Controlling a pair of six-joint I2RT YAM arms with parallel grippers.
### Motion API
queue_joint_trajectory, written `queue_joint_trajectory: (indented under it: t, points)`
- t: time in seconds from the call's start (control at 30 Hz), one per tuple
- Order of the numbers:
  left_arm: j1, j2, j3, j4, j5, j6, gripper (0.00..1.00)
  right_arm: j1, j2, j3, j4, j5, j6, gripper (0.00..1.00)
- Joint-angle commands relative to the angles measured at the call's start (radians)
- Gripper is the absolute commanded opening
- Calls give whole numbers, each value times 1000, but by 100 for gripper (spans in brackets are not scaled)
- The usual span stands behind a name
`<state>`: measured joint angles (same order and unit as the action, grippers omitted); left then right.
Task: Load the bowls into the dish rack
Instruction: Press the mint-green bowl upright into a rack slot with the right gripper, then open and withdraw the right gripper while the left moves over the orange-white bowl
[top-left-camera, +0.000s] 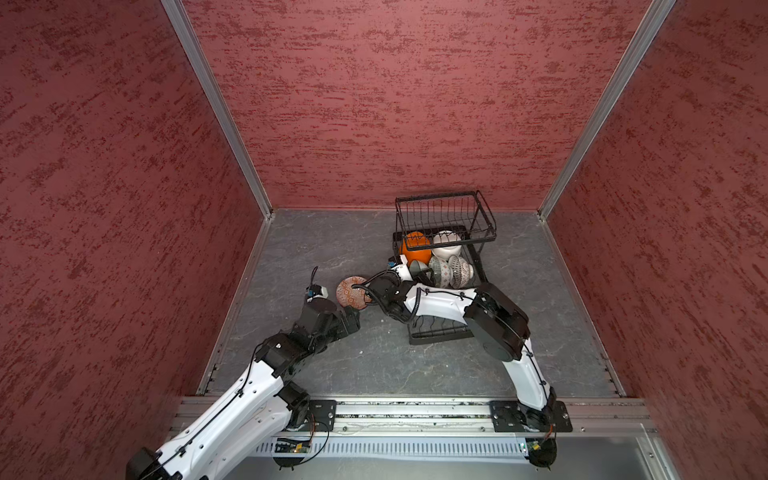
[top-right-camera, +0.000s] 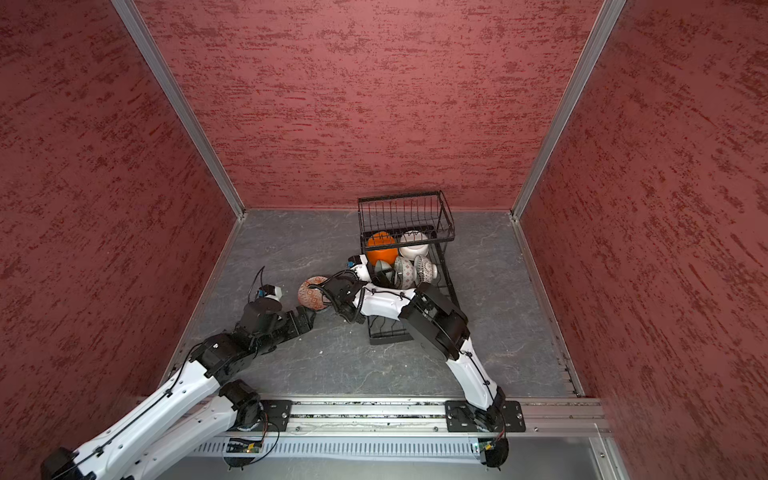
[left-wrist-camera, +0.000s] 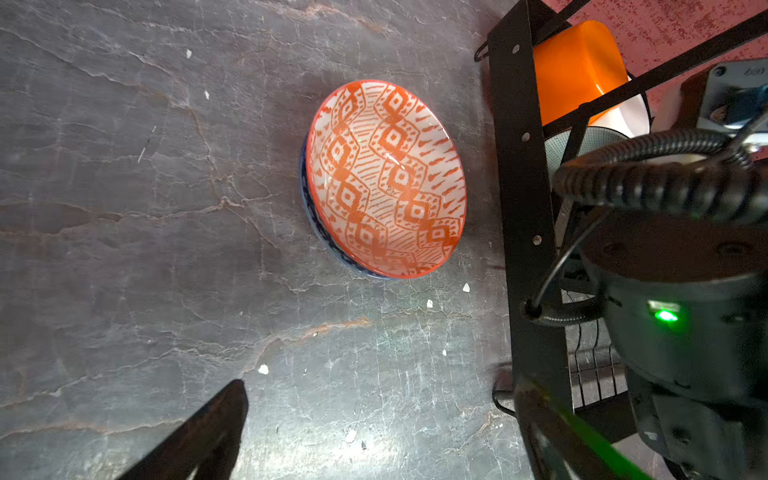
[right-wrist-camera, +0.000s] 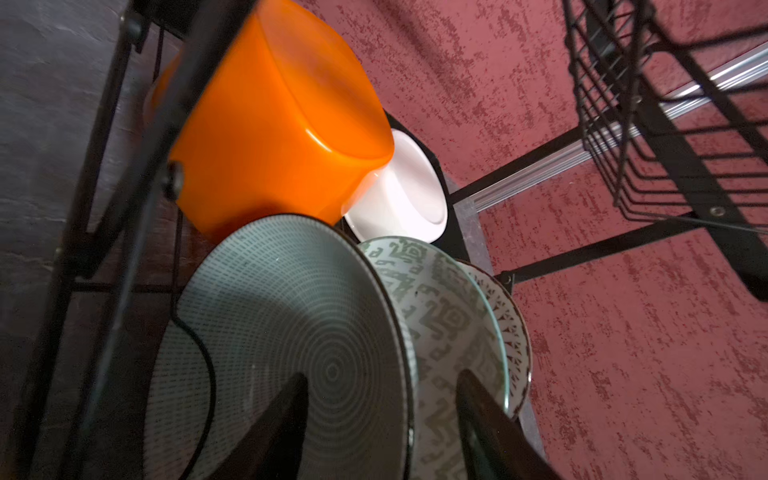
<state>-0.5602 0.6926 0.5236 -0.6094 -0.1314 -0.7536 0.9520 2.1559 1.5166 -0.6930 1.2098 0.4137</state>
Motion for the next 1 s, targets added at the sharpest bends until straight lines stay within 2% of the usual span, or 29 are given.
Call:
queue_joint_trajectory:
  t: [0.0, 0.37, 0.6, 0.97]
  points:
    - [8, -7, 0, 7, 6, 13, 100, 2, -71, -10, 12, -53, 34, 63]
    - [14, -10, -8, 8, 7, 12, 100, 1, -157, -31, 16, -177, 67, 75]
    - [18, -22, -12, -6, 1, 12, 100, 2, -211, -76, 22, -233, 109, 76]
    - [40, -4, -3, -15, 6, 17, 100, 2, -311, -135, 18, -390, 136, 78]
